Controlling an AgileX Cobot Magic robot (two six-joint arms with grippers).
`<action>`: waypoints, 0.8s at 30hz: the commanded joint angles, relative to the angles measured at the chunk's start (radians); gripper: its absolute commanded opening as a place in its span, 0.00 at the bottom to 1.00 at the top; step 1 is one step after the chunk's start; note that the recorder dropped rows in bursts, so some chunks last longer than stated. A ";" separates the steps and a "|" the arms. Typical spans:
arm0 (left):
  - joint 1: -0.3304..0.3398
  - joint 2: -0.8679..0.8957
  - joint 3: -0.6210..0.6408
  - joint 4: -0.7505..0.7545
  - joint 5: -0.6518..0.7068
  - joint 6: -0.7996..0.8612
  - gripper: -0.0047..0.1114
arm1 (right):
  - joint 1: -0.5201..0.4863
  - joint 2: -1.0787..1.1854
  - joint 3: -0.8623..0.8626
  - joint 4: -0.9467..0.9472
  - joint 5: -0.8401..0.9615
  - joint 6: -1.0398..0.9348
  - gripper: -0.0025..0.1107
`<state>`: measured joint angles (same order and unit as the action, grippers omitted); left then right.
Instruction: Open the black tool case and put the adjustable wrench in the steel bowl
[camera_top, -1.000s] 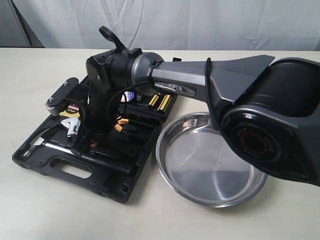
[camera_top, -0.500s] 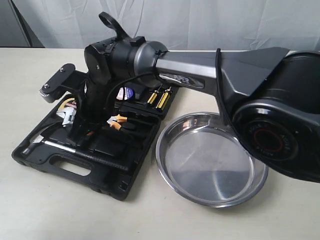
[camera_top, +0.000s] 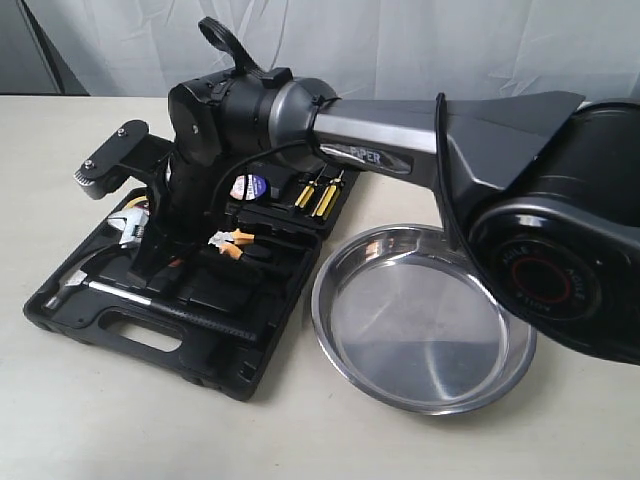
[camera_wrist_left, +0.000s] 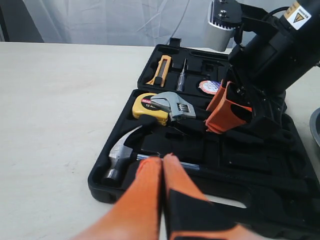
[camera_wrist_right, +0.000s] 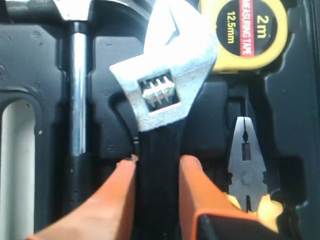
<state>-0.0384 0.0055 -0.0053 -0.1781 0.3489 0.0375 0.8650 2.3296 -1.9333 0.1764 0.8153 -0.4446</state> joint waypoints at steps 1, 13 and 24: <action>-0.004 -0.006 0.005 0.001 -0.011 -0.004 0.04 | -0.019 -0.030 -0.007 -0.003 0.007 0.003 0.01; -0.004 -0.006 0.005 0.001 -0.011 -0.004 0.04 | -0.102 -0.185 0.126 0.006 0.043 0.010 0.01; -0.004 -0.006 0.005 0.001 -0.011 -0.004 0.04 | -0.178 -0.390 0.485 0.009 -0.083 0.035 0.01</action>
<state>-0.0384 0.0055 -0.0053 -0.1781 0.3489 0.0375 0.7050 1.9963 -1.5198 0.1781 0.7910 -0.4253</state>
